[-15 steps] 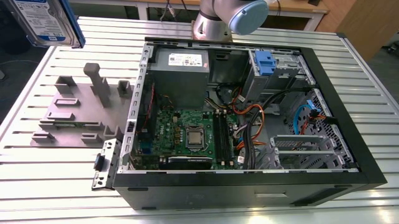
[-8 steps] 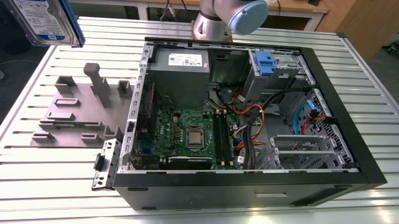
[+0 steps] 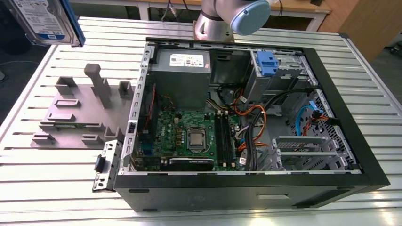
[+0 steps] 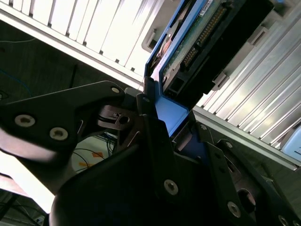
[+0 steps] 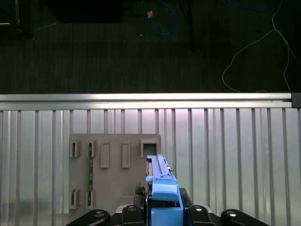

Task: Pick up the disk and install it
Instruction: 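Pick up the disk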

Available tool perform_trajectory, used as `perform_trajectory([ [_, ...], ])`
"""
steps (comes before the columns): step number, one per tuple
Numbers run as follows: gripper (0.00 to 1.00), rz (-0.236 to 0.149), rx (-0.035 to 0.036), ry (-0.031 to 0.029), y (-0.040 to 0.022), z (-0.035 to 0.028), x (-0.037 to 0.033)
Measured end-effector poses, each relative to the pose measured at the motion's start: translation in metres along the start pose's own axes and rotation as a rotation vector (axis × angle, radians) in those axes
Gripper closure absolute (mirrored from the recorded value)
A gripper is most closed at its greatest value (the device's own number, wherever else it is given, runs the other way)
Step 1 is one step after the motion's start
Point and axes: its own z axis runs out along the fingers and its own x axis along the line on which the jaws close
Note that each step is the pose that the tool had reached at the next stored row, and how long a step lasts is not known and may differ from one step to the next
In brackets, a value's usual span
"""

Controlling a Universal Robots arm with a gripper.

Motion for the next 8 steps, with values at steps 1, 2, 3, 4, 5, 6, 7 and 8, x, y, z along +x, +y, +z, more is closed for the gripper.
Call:
perform_trajectory([
  [1,0.64,0.0,-0.0001,0.0,0.0,-0.0004,0.0],
  [2,0.64,0.0,-0.0001,0.0,0.0,-0.0007,-0.0001],
  [3,0.64,0.0,0.0,0.0,0.0,-0.001,-0.0001],
  [4,0.64,0.0,0.0,0.0,0.0,-0.0014,-0.0001],
  [5,0.64,0.0,0.0,0.0,0.0,-0.0017,-0.0001],
  [6,0.64,0.0,-0.0001,0.0,0.0001,-0.002,-0.0001],
  [7,0.64,0.0,0.0,0.0,0.0001,-0.0023,-0.0001],
  [8,0.64,0.0,0.0,0.0,0.0001,-0.0027,-0.0002],
])
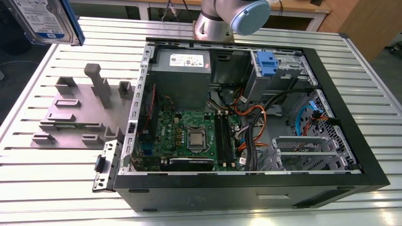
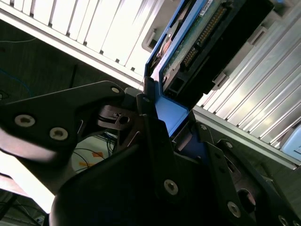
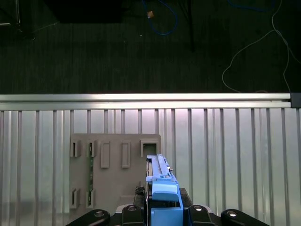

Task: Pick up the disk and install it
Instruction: 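Pick up the disk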

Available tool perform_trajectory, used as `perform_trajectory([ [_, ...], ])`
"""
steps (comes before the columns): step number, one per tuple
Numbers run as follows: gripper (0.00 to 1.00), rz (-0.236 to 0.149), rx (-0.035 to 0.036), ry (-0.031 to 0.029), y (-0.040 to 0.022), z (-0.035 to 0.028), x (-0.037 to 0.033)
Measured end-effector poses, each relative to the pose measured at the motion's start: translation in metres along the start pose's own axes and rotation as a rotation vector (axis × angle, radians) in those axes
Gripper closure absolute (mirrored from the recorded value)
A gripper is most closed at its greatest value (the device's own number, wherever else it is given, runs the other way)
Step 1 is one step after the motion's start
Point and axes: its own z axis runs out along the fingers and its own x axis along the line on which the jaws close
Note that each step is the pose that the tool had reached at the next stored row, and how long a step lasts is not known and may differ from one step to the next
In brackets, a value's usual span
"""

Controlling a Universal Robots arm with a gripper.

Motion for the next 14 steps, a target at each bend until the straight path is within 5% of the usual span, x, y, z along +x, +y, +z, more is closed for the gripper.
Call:
perform_trajectory([
  [14,0.64,0.0,0.0,0.0,0.0002,-0.0047,-0.0003],
])
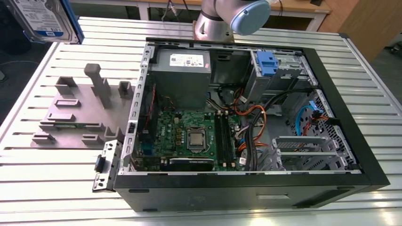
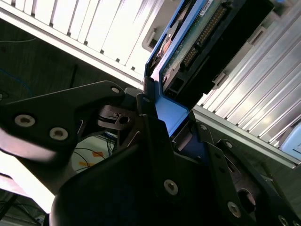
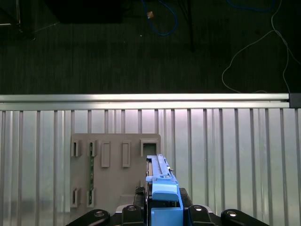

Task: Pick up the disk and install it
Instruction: 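Pick up the disk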

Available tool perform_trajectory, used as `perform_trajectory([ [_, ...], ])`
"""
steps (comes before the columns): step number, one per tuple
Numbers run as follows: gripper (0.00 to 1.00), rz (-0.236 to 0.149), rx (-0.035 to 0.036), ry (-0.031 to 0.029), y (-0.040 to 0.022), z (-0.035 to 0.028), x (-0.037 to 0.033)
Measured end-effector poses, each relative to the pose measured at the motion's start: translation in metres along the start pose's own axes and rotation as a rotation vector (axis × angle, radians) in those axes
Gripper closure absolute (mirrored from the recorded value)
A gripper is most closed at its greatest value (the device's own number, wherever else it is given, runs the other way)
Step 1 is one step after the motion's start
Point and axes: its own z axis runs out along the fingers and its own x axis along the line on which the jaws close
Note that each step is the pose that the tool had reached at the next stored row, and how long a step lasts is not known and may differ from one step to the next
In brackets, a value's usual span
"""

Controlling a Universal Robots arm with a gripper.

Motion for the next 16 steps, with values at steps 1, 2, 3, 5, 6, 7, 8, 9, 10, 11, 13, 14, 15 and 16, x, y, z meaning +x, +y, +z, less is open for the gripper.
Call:
perform_trajectory([
  [1,0.64,0.0,0.0,0.0,0.0,-0.0003,0.0],
  [2,0.64,0.0,0.0,0.0,0.0,-0.0006,0.0],
  [3,0.64,0.0,0.0,0.0,0.0,-0.001,-0.0001],
  [5,0.64,0.0,0.0,0.0,0.0001,-0.0017,-0.0001],
  [6,0.64,0.0,0.0001,0.0,0.0001,-0.002,-0.0001],
  [7,0.64,0.0,0.0001,0.0,0.0001,-0.0023,-0.0001],
  [8,0.64,0.0,0.0,0.0,0.0001,-0.0027,-0.0001],
  [9,0.64,0.0,0.0,0.0,0.0001,-0.003,-0.0002],
  [10,0.64,0.0,0.0,0.0,0.0001,-0.0033,-0.0002],
  [11,0.64,0.0,0.0,0.0,0.0001,-0.0037,-0.0002],
  [13,0.64,0.0,0.0,0.0,0.0002,-0.0043,-0.0002],
  [14,0.64,0.0,0.0001,0.0,0.0001,-0.0046,-0.0003],
  [15,0.64,0.0,0.0,0.0,0.0002,-0.005,-0.0003],
  [16,0.64,0.0,0.0,0.0001,0.0002,-0.0054,-0.0003],
])
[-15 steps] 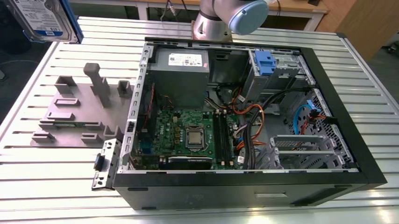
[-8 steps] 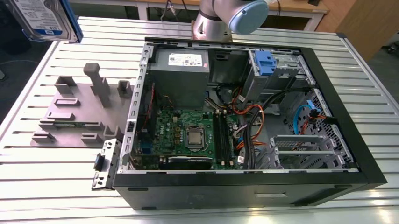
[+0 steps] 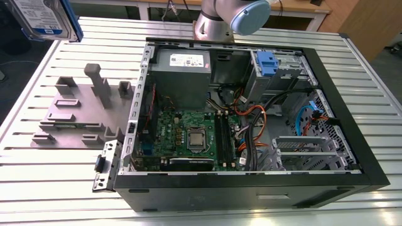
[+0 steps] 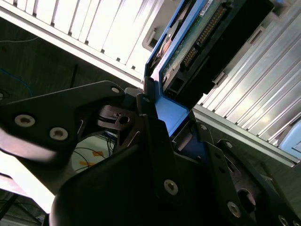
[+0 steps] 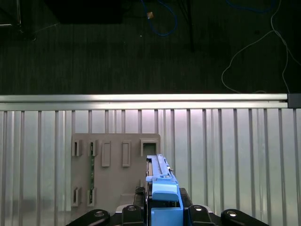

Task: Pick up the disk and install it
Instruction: 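Pick up the disk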

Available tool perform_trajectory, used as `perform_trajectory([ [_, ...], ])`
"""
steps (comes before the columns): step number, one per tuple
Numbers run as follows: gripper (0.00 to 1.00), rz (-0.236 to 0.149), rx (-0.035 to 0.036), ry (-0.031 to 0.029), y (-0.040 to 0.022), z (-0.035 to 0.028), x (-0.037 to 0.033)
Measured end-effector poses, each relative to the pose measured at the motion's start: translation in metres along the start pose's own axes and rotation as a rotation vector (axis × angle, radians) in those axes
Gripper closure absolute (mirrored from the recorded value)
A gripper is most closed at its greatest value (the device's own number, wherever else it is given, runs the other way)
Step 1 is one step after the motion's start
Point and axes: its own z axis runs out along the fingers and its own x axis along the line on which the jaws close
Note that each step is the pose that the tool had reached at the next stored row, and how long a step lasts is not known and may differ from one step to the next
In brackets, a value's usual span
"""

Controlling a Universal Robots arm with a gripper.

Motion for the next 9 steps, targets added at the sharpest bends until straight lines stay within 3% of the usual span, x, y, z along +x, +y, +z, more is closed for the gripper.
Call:
perform_trajectory([
  [9,0.64,0.0,0.0001,0.0,0.0001,-0.003,-0.0002],
])
